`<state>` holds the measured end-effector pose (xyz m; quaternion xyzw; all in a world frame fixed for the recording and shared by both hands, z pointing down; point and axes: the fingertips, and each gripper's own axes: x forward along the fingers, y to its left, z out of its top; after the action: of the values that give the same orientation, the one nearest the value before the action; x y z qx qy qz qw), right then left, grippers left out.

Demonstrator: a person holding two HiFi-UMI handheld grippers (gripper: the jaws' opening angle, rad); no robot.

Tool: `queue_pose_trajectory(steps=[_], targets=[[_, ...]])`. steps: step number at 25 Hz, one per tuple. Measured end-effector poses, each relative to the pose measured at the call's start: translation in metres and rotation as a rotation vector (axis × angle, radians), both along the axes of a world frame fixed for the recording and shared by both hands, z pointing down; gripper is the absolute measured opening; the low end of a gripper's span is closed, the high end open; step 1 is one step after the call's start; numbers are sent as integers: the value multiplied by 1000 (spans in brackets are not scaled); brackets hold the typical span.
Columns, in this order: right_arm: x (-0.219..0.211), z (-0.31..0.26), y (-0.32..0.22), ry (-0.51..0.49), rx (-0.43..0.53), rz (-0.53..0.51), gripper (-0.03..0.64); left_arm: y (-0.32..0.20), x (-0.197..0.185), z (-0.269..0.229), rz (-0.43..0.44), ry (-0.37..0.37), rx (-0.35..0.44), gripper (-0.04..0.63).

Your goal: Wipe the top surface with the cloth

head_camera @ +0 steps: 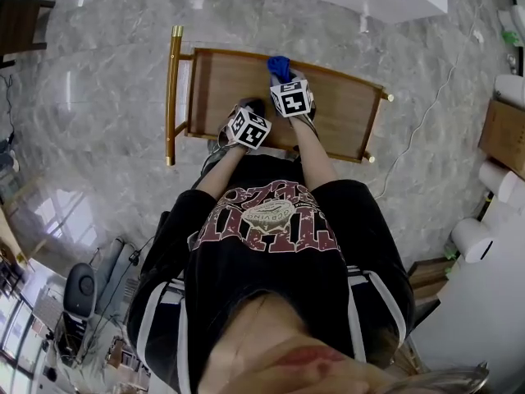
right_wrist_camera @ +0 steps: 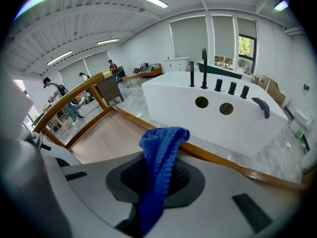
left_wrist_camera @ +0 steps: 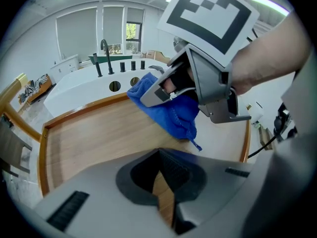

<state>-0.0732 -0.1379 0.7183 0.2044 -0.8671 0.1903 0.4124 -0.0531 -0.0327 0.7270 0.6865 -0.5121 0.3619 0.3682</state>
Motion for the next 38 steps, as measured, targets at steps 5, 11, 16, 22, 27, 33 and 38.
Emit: queue_pose_trajectory(steps=[5, 11, 16, 22, 27, 33, 38], targets=[[12, 4, -10, 0, -12, 21, 64, -8, 13, 3, 27, 10, -16, 49], [18, 5, -15, -2, -17, 17, 64, -10, 17, 7, 75, -42, -27, 49], [20, 6, -9, -1, -21, 3, 64, -3, 14, 10, 33, -29, -69, 49], [27, 4, -10, -4, -18, -14, 64, -2, 14, 10, 33, -46, -94, 49], [35, 6, -13, 3, -24, -16, 64, -1, 16, 12, 51, -62, -122, 49], [54, 3, -18, 20, -31, 11, 64, -1, 17, 11, 61, -81, -134, 49], [75, 8, -28, 30, -30, 59, 64, 0, 14, 14, 54, -95, -139, 49]])
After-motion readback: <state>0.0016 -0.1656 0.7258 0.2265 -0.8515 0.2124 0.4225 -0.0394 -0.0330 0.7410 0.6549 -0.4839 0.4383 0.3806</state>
